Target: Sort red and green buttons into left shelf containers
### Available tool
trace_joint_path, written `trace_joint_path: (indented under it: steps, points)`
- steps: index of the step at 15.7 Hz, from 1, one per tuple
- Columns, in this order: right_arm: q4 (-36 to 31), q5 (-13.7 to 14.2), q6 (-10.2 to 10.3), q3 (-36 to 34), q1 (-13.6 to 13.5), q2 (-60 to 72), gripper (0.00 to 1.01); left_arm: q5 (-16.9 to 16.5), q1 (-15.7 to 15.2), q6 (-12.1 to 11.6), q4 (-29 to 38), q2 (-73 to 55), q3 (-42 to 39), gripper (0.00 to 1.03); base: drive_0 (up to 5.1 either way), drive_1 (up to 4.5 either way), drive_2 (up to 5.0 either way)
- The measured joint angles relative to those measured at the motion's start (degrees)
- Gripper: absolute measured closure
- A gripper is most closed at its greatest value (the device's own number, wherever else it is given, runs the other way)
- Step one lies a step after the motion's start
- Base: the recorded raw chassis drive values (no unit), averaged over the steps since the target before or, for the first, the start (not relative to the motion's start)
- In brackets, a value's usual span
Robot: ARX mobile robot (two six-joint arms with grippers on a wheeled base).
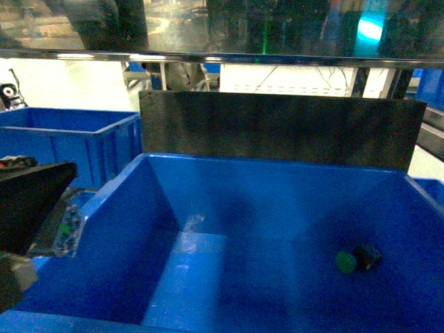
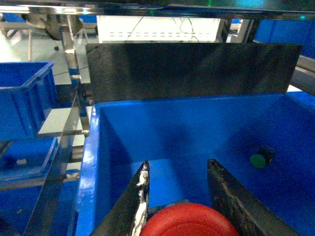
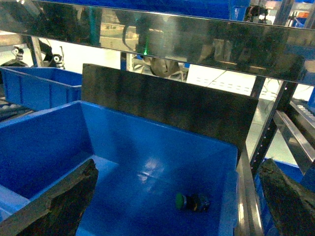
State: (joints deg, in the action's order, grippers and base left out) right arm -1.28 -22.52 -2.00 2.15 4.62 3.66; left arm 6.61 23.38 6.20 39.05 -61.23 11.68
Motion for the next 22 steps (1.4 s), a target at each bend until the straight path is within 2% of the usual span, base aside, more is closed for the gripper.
trace_joint_path:
  steps: [1,6,8,12,17,21,22]
  points:
    - [0.00,0.00,0.00,0.00,0.00,0.00,0.03,0.61,1.01,-0.57,2.34,-3.19,1.01,0.73,0.0,0.00,0.0]
    - [0.00,0.00,0.00,0.00,0.00,0.00,0.03,-2.80,2.40,0.26,12.98,-22.03,3.85,0.73,0.0,0.00,0.0]
    - [0.00,0.02,0.00,0.00,0.00,0.00,0.03,-4.00,2.40,2.27,16.20,-27.54,4.57,0.73,0.0,0.00,0.0]
    - [0.00,0.02,0.00,0.00,0.00,0.00,0.03,-3.61,2.40,5.46,22.82,-37.57,6.45,0.73,0.0,0.00,0.0]
    - [0.00,0.02,0.00,0.00,0.00,-0.02,0.03,-2.82,3.19,6.99,28.72,-44.00,9.03,0.73,0.0,0.00,0.0]
    - [0.00,0.02,0.00,0.00,0.00,-0.02,0.03,-0.85,3.69,6.91,28.83,-45.00,11.37,0.73,0.0,0.00,0.0]
    - [0.00,0.02,0.00,0.00,0.00,-0.02,0.03,-1.27,3.69,6.88,28.61,-45.09,11.50,0.73,0.0,0.00,0.0]
